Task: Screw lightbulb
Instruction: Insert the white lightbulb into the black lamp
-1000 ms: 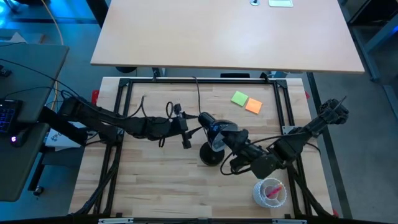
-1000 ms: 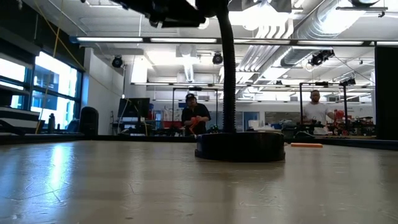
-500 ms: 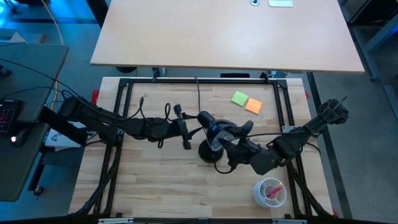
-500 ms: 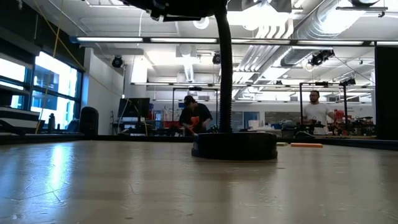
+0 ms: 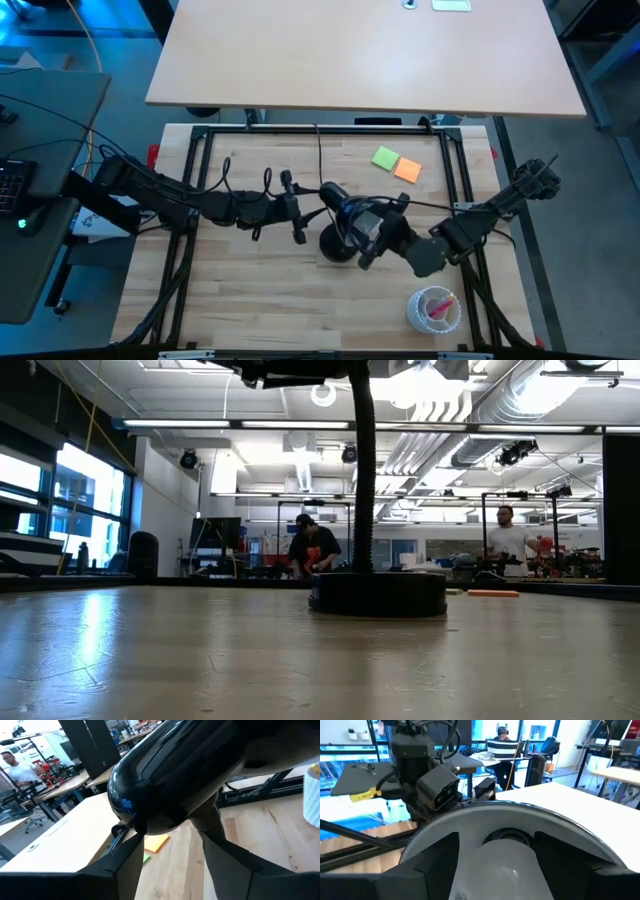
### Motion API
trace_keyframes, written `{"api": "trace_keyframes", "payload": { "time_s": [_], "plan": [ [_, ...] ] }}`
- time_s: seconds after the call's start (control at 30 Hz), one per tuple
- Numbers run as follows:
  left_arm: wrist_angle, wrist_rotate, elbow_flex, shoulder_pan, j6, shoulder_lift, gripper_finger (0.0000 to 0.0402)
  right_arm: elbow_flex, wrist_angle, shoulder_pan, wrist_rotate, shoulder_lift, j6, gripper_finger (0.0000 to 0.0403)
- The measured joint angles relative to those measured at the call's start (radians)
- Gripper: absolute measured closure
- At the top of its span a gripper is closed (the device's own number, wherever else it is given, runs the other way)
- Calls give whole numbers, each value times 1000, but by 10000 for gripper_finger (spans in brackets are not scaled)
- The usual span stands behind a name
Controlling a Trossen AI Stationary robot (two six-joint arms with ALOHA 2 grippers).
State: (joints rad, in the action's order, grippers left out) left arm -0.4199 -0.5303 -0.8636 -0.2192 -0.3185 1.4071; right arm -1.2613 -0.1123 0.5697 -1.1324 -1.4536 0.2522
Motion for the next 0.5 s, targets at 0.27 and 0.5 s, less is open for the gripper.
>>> {"api": "trace_keyframes", "payload": {
  "time_s": [0.27, 0.5],
  "plan": [
    [1, -7, 0, 0, 0, 0, 205, 0, 16, 49, -22, 25, -245, 149],
    [1, -7, 0, 0, 12, 0, 205, 0, -60, 117, -26, 37, -807, 149]
  ]
}}
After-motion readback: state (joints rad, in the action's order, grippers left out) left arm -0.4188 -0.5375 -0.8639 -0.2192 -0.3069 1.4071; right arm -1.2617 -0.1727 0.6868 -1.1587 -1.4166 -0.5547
